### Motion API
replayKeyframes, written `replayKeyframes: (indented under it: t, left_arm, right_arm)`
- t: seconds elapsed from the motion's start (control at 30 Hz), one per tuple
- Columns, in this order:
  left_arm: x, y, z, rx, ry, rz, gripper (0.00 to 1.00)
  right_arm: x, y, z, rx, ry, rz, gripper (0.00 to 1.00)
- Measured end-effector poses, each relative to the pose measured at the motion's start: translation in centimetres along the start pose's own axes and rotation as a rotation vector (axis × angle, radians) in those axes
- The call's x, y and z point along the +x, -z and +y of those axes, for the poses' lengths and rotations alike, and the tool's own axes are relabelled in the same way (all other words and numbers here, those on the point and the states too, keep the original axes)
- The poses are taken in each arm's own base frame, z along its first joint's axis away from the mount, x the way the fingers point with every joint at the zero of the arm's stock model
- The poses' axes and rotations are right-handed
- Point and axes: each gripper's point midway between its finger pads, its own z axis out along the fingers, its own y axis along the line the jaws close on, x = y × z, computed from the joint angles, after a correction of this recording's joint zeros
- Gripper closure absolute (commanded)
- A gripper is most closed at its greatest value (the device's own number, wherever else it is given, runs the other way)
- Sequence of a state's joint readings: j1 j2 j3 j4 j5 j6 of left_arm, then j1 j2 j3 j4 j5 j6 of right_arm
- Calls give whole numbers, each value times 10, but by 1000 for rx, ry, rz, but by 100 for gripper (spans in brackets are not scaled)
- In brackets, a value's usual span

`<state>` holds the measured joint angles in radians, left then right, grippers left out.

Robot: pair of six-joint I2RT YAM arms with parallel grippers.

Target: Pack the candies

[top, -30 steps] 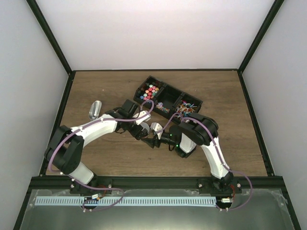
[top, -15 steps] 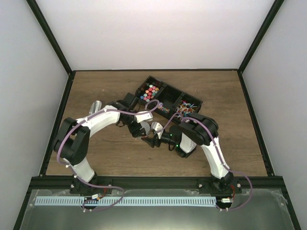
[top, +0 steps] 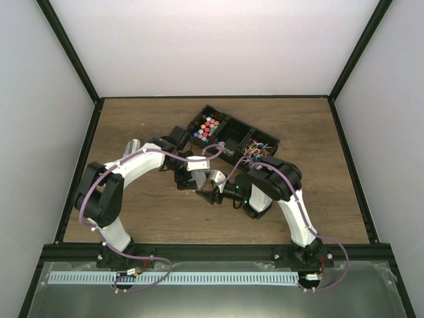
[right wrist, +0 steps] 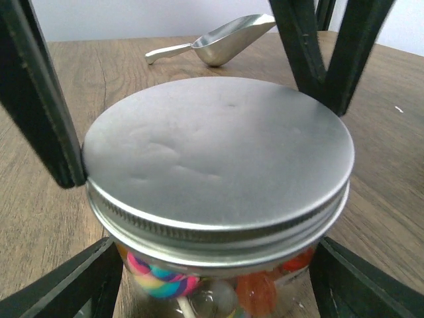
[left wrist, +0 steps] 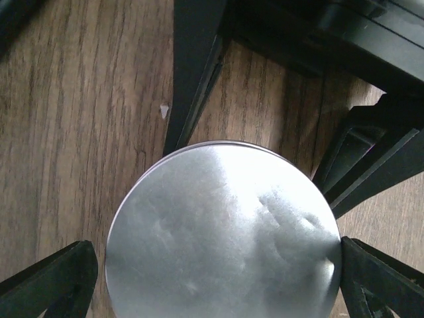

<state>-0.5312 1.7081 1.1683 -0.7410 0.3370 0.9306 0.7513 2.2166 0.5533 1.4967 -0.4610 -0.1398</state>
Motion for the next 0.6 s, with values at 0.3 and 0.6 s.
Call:
replayKeyframes:
  t: [0.3,0.6]
  left_arm:
    - [4,13,-11,6,192,-96,0]
    - [-1,9,-1,-35,379,-147,0]
  right_arm:
    - [1,-1,6,-25,-23,6,3]
    - [-2,-5,3,-20,-32,-3,0]
